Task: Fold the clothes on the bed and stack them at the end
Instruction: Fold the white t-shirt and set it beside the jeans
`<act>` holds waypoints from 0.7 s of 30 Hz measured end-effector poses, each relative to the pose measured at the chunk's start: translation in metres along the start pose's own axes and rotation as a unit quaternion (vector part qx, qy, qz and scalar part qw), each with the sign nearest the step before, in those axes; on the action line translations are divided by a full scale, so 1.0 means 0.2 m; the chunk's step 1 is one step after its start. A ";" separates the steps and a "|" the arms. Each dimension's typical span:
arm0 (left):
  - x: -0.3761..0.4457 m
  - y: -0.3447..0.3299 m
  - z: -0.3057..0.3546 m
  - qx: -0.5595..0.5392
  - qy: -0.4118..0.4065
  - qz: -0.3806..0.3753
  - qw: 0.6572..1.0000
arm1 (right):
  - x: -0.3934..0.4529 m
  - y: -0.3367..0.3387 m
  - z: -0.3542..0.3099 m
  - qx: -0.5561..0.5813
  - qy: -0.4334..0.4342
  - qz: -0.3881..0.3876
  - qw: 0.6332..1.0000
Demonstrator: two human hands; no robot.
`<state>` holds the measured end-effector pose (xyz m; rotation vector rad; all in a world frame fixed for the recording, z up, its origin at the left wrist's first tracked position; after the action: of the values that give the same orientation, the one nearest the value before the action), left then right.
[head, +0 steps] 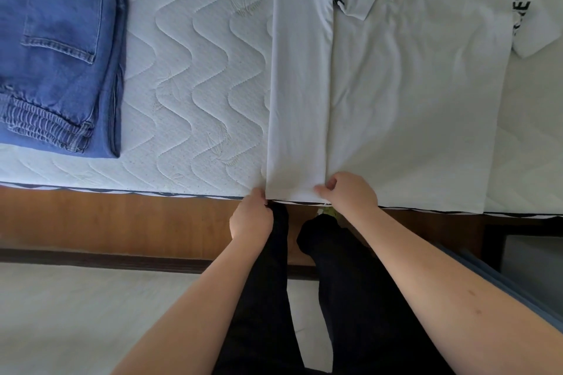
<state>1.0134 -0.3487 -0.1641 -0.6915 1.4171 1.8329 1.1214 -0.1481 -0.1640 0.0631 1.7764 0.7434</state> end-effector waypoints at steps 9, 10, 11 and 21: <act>0.13 0.16 0.25 -0.094 -0.056 0.050 0.993 | 0.11 0.23 -0.13 0.077 0.017 0.053 0.995; 0.16 0.16 0.26 -0.083 -0.046 0.037 0.995 | 0.11 0.22 -0.14 0.066 0.017 0.040 0.997; 0.19 0.15 0.25 -0.079 -0.038 0.028 0.996 | 0.11 0.21 -0.15 0.057 0.015 0.029 0.998; 0.26 0.12 0.12 -0.092 -0.015 -0.066 0.993 | 0.09 0.12 -0.14 -0.020 0.004 -0.076 0.997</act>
<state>0.9628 -0.3174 -0.1842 -0.8254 1.1635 1.8773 1.0822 -0.1346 -0.1633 -0.1006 1.7521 0.6697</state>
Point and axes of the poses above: each hand's wrist, its own x-axis towards the middle knuckle, its own y-axis out of the back of the hand, z = x × y, the point moved 8 cm from there along x, towards the middle knuckle, and after that the axes turned 5 degrees about -x, right-handed, at the moved point
